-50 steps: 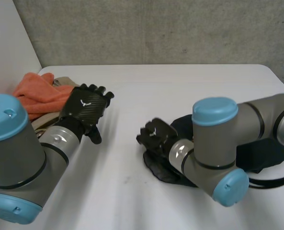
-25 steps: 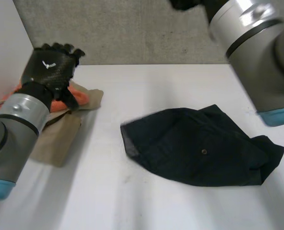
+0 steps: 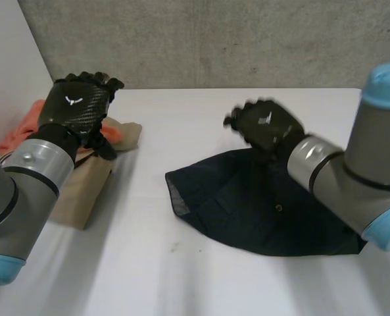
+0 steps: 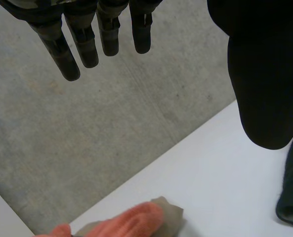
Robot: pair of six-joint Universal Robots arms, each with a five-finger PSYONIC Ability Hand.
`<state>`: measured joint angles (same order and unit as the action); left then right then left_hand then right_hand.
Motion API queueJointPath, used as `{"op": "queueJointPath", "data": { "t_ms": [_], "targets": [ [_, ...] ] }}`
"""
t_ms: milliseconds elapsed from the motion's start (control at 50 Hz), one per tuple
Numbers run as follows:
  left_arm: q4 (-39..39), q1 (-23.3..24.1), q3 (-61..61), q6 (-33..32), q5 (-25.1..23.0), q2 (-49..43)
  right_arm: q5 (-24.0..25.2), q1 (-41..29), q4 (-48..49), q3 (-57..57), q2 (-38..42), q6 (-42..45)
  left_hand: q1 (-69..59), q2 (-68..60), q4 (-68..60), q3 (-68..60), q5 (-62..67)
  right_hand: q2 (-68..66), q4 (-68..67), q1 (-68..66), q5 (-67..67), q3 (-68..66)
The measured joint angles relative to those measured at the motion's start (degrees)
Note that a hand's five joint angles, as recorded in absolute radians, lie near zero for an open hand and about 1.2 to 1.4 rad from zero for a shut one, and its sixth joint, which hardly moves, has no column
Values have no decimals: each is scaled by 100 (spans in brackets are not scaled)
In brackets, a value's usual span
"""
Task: Fold the laundry.
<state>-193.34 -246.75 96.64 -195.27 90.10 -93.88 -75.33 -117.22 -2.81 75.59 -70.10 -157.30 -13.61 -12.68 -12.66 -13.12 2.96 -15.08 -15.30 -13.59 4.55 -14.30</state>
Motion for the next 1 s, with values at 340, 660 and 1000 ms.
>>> {"op": "queueJointPath", "data": {
  "t_ms": [340,660,1000],
  "targets": [
    [-7,192,87,-8,-14,-440,-434,-66,-239,-547,1761,2317,0,0,0,0,0,-669,-686,-577,723,-792],
    [-15,150,138,-12,-28,-541,-665,-89,78,-953,1941,2709,0,0,0,0,1,-5107,-5285,-4342,5173,-5337],
    [-20,138,59,-5,-22,-528,-633,-295,1312,-1239,98,1468,0,2,0,0,0,-5258,-5287,-4342,5226,-5337]
  ]
}}
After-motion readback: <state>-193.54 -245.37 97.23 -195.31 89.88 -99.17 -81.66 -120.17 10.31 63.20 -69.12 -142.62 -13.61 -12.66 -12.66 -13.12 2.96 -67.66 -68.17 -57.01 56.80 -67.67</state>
